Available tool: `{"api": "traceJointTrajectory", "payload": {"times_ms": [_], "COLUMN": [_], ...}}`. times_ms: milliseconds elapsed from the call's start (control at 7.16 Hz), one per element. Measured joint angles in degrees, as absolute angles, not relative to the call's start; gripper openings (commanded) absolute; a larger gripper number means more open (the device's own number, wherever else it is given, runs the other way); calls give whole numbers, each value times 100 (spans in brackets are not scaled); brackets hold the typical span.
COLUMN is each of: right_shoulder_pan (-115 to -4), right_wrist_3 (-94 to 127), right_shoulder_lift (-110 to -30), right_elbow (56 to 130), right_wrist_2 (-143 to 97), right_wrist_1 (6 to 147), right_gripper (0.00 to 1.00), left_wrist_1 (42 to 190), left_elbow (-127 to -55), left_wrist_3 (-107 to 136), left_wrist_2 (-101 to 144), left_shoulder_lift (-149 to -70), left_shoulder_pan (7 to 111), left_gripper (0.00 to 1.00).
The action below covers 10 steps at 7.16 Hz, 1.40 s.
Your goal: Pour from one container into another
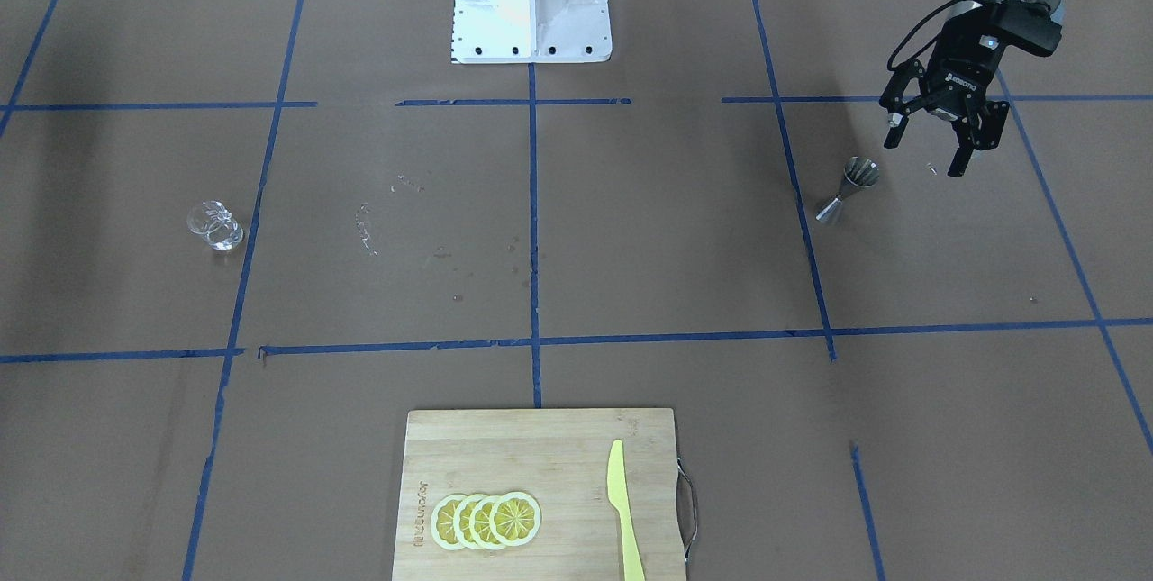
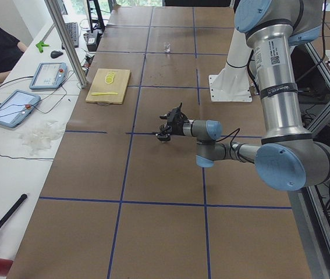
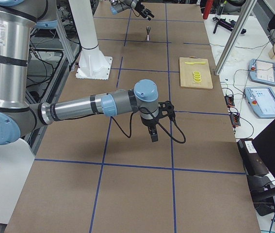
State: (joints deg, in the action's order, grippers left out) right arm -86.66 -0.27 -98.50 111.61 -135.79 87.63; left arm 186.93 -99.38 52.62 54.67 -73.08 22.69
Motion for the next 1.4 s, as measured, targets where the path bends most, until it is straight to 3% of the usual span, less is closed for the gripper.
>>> {"api": "traceJointTrajectory", "payload": {"times_ms": [419, 1397], "right_shoulder_pan": [-8668, -8675], "right_wrist_3": [-26, -23], "right_shoulder_lift": [-9852, -9861], "right_elbow": [11147, 11117], "right_wrist_2": [-13579, -13571], "right_wrist_1": [8763, 8771], "right_gripper": [100, 100], "left_wrist_1": [18656, 18629], "left_elbow": [-9813, -8728], "left_wrist_3": [5254, 5210], "left_wrist_2": [4137, 3707], "left_shoulder_lift": [-7383, -8263], "left_shoulder_pan": [1420, 1086], "left_gripper": [100, 100]}}
